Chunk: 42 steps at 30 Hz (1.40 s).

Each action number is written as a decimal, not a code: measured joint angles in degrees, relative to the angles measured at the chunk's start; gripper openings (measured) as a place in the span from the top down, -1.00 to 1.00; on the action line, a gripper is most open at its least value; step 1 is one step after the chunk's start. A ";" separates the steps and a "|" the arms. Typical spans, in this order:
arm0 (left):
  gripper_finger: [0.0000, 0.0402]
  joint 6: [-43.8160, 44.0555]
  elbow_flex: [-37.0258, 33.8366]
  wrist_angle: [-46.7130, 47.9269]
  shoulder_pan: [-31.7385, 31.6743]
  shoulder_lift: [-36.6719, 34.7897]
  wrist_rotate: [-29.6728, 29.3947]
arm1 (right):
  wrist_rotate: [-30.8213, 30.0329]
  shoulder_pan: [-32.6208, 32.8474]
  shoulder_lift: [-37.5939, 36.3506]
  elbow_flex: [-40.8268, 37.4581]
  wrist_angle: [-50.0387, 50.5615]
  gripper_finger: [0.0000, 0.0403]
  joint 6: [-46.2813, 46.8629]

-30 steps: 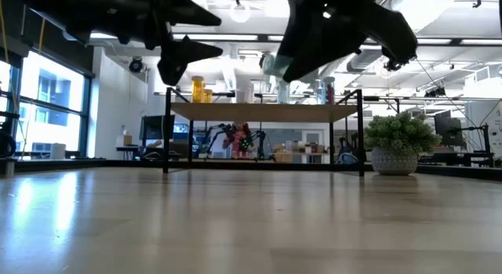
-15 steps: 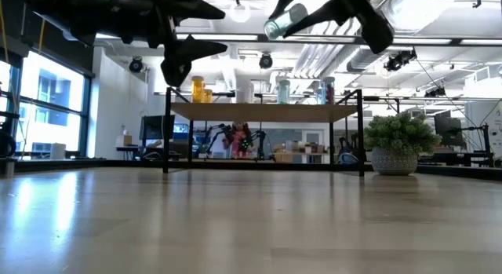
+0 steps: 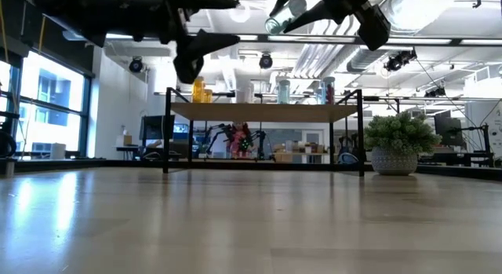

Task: Pick and place medicine bottles onto shelf by color
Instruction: Put the green pill bottle on the shelf and aligned with the other green pill bottles

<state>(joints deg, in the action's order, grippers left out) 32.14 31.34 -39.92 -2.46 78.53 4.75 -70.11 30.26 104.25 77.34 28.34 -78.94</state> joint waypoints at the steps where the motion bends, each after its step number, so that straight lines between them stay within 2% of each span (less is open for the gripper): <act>1: -0.06 -0.33 0.62 0.09 0.00 0.80 0.14 | 0.00 0.00 0.00 0.00 -0.02 0.55 0.00; 9: -0.06 -0.83 7.45 0.20 0.00 9.13 3.60 | 0.02 0.02 0.00 0.00 -0.10 0.55 -0.36; 15: -0.06 -1.77 11.24 0.15 0.28 13.23 3.85 | 0.02 0.45 0.00 0.00 -0.11 0.55 -2.05; 29: -0.04 -3.70 13.39 0.22 1.51 14.79 2.69 | -0.02 2.66 0.00 -0.02 -0.37 0.55 -2.12; 42: 0.24 -3.65 13.39 0.59 1.75 14.79 2.54 | 0.24 2.36 0.00 -0.02 -0.41 0.55 -2.12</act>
<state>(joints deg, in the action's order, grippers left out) 28.50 44.73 -39.33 -0.71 93.32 7.29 -69.86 32.62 104.25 77.32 27.93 -81.06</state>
